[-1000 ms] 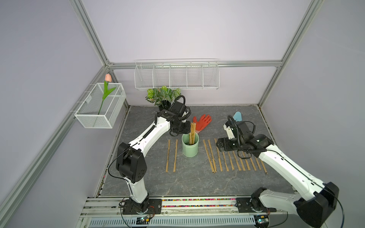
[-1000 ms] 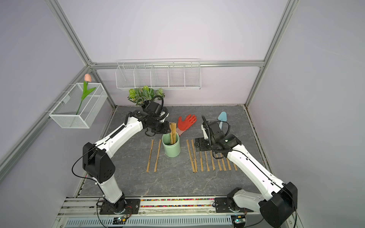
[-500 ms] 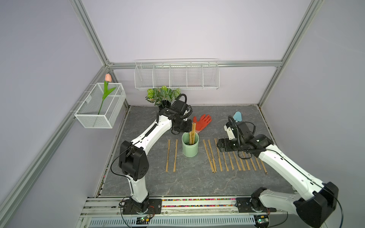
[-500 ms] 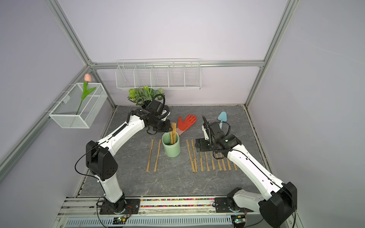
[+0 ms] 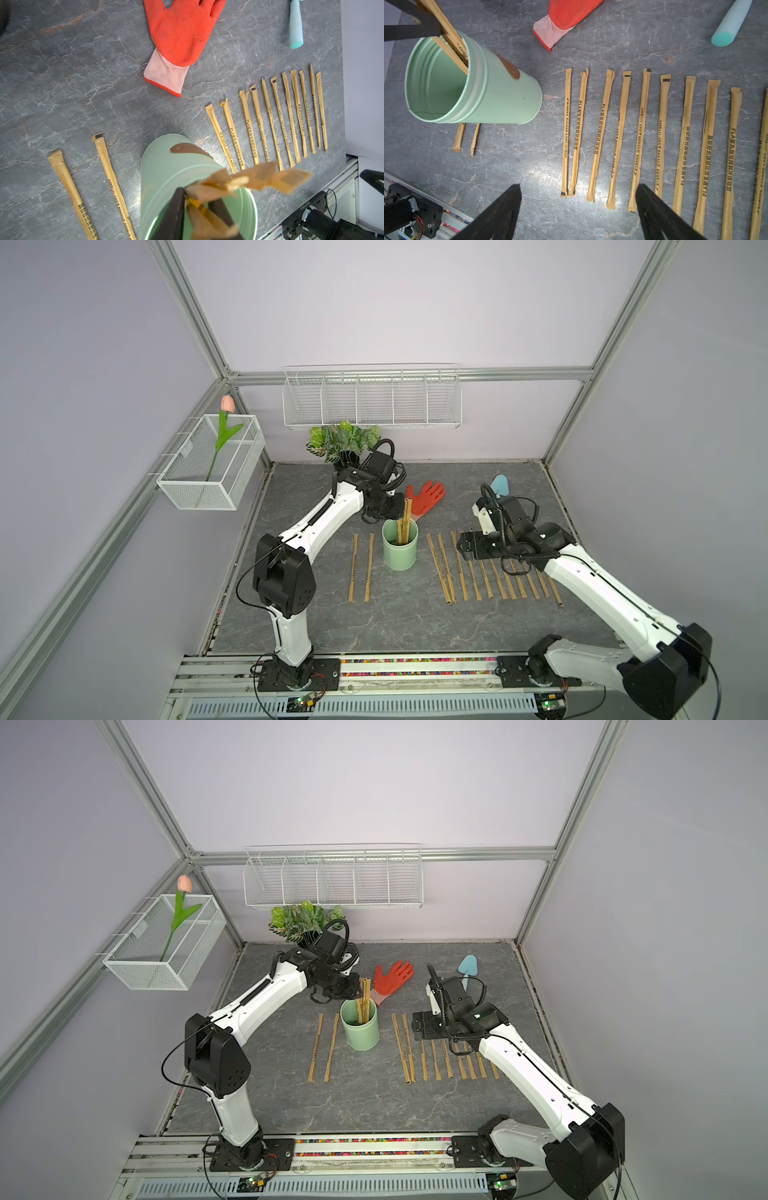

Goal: Take the straws out of the storage container
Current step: Pick up the straw from the container.

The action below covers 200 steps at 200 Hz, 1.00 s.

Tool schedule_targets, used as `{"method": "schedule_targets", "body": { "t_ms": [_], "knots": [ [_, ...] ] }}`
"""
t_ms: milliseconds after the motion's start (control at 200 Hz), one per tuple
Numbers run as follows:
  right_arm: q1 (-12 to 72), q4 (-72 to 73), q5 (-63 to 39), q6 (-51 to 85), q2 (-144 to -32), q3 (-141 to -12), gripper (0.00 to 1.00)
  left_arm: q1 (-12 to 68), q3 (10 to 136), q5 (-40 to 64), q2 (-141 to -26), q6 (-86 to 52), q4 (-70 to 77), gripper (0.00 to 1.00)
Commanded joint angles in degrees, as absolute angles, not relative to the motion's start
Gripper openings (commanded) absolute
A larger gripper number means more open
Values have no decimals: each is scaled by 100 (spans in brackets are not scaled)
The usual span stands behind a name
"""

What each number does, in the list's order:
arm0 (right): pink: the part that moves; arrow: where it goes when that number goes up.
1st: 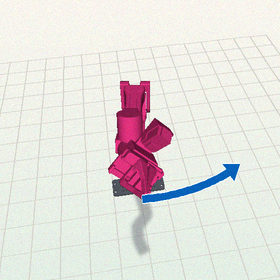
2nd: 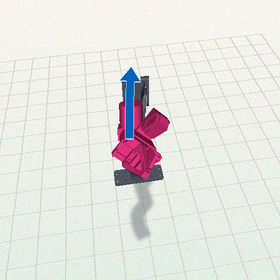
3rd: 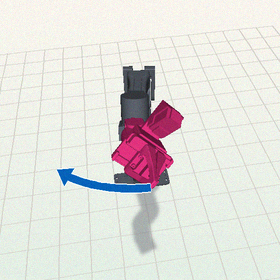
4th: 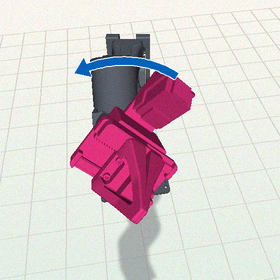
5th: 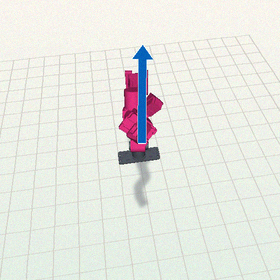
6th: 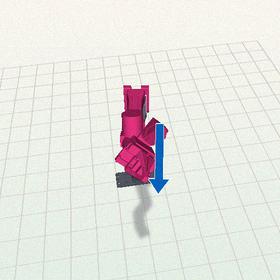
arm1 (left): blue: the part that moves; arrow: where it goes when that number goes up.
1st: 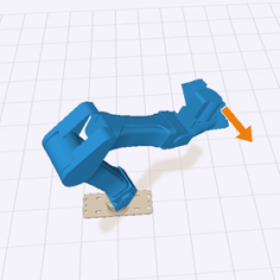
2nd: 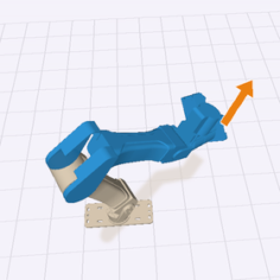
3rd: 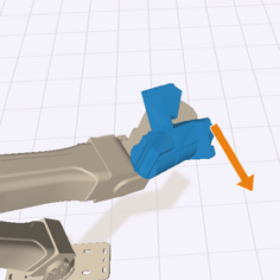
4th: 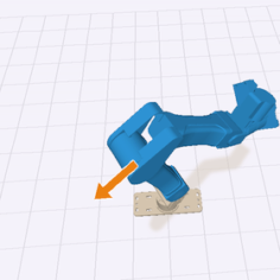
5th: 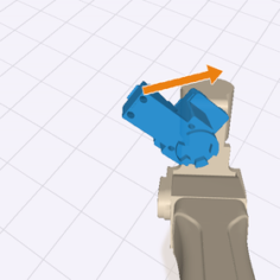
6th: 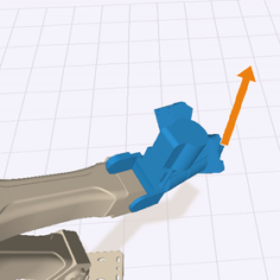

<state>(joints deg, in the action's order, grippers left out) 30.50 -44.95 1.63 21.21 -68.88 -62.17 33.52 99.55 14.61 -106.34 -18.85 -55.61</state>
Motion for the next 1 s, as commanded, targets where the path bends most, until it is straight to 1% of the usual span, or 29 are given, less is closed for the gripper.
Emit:
{"method": "schedule_targets", "body": {
  "t_ms": [0,290,515,640,995],
  "knots": [
    [3009,-4500,92,2172,-6831,-6135,89,3384,10219,1385,-10716,-1848,-5724,24],
    [3013,-4484,64,2189,-6820,-6144,89,3410,10144,1316,-10574,-1835,-5818,23],
    [3014,-4513,87,2191,-6794,-6135,89,3410,10116,1308,-10551,-1846,-5812,16],
    [3007,-4509,93,2201,-6787,-6126,89,3410,10130,1308,-10521,-1846,-5859,15],
    [3008,-4487,59,2219,-6820,-6196,89,3423,10261,1305,-10328,-1791,-6127,14]
  ]
}}
